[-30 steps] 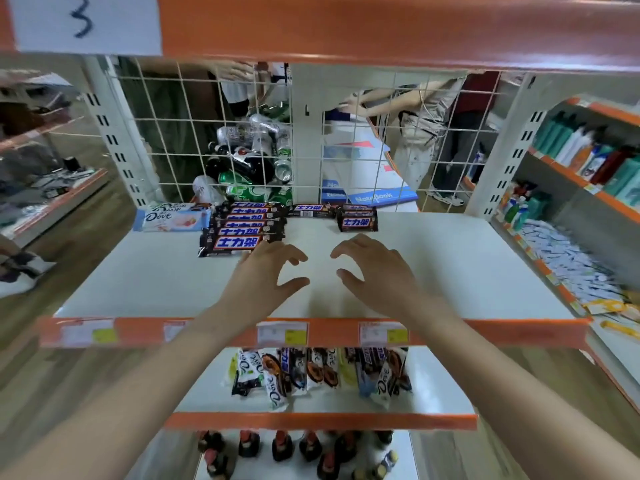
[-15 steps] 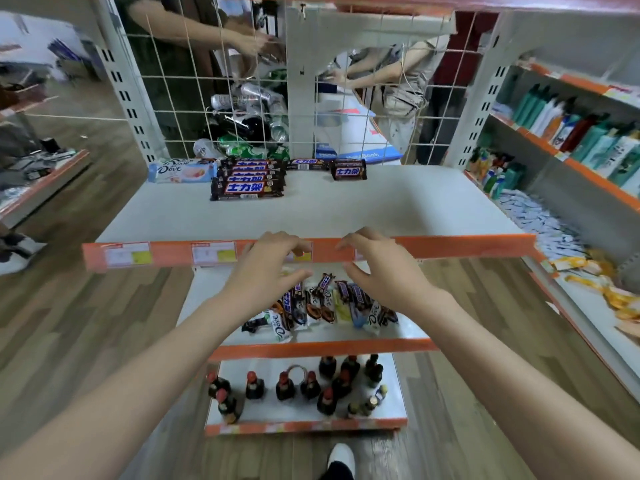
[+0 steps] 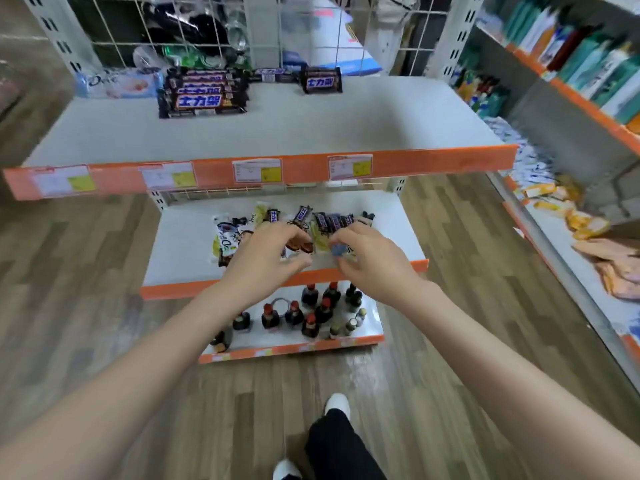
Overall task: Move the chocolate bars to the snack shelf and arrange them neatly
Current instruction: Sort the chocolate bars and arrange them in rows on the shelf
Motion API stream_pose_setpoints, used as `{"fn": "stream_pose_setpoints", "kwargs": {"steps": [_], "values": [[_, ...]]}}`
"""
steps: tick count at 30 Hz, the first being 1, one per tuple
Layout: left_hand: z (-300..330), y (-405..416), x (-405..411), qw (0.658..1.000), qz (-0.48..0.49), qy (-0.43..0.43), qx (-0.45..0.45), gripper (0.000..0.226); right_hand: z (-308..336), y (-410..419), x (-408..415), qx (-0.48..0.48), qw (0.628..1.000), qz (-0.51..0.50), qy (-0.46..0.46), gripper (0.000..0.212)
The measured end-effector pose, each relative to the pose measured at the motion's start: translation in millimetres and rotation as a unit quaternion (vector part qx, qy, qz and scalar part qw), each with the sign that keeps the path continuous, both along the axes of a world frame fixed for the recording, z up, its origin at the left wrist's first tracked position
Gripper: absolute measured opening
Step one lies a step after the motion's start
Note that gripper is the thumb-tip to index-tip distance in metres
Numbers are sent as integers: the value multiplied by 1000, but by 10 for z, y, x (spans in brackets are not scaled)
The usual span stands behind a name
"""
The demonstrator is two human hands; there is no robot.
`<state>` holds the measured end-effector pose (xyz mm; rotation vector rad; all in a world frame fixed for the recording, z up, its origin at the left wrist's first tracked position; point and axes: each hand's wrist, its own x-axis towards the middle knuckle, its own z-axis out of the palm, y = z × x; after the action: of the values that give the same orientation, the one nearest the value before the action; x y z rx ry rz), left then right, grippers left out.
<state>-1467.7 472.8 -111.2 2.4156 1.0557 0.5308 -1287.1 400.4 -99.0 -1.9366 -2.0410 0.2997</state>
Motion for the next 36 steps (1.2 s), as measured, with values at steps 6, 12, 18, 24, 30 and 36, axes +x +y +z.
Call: {"fn": "stream_pose_setpoints", "kwargs": {"steps": [6,12,18,24,30,36], "values": [[-374,133,163,999,0,24,-31,28,-379,93,112,-45,999,-6,23,31],[-791,328,433,996,15,37,-80,28,-796,325,240,-62,997,-19,35,29],[-1294,635,591,990,27,66,-119,25,-1297,571,389,-53,996,-29,58,24],[-1847,898,795,982,23,78,-173,25,-1819,897,574,-89,990,-49,95,28],[-2364,1199,965,987,32,49,-152,25,-2275,1276,726,-67,991,-59,98,24],[-2574,1554,1149,991,47,16,-123,20,-2532,1689,897,-25,991,-104,84,24]]}}
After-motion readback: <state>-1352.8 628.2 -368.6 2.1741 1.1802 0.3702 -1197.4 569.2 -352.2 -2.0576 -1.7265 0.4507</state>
